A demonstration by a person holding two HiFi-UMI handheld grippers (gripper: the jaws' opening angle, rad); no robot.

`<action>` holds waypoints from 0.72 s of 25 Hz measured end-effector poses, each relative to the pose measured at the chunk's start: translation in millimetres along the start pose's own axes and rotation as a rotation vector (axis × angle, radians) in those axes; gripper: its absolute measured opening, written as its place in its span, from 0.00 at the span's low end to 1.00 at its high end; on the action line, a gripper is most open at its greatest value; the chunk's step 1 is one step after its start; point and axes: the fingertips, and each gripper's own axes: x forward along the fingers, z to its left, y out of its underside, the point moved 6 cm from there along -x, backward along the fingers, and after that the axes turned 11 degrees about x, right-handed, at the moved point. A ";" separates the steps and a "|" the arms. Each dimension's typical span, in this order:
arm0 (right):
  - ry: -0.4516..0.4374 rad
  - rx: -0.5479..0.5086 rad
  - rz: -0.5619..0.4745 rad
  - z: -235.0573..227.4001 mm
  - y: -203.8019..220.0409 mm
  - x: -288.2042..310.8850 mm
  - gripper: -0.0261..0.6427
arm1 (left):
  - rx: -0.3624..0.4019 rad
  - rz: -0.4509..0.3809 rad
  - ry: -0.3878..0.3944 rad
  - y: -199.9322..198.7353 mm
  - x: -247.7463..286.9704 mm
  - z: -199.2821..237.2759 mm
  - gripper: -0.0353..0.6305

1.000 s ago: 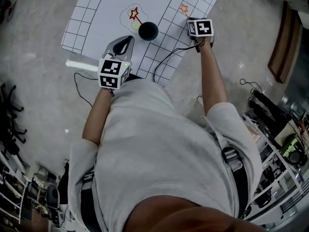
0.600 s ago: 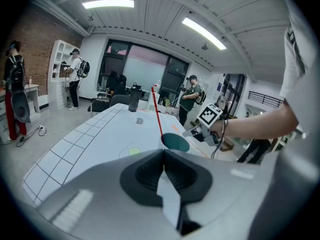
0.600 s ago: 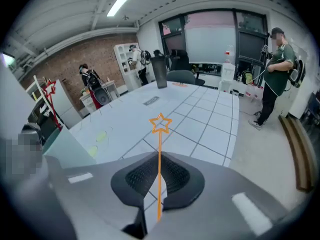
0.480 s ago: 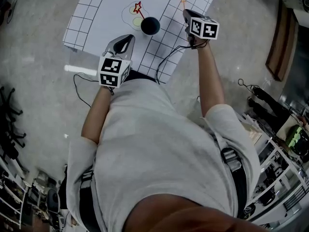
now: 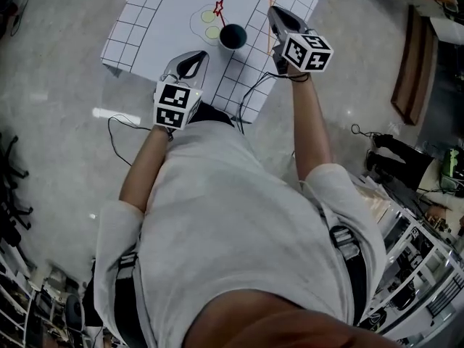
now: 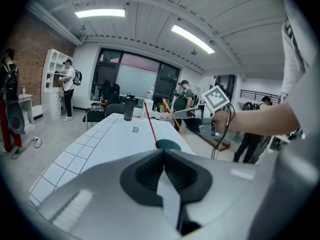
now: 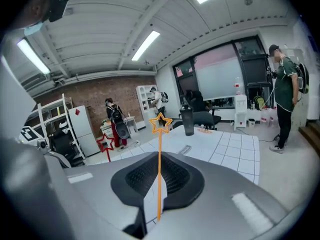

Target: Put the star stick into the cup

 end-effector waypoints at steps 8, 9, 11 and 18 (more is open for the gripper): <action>-0.086 -0.019 -0.164 51.6 -32.1 -21.7 0.06 | 0.008 -0.053 0.035 -11.5 -6.2 1.2 0.06; -0.097 -0.019 -0.188 57.1 -37.3 -24.0 0.06 | 0.013 -0.058 0.035 -13.6 -6.8 2.1 0.06; -0.115 -0.011 -0.233 66.6 -45.0 -26.9 0.06 | 0.020 -0.062 0.037 -15.9 -8.0 3.3 0.06; -0.123 0.121 -0.384 75.7 -48.9 -16.3 0.06 | 0.039 -0.065 0.033 -22.1 -11.1 9.8 0.06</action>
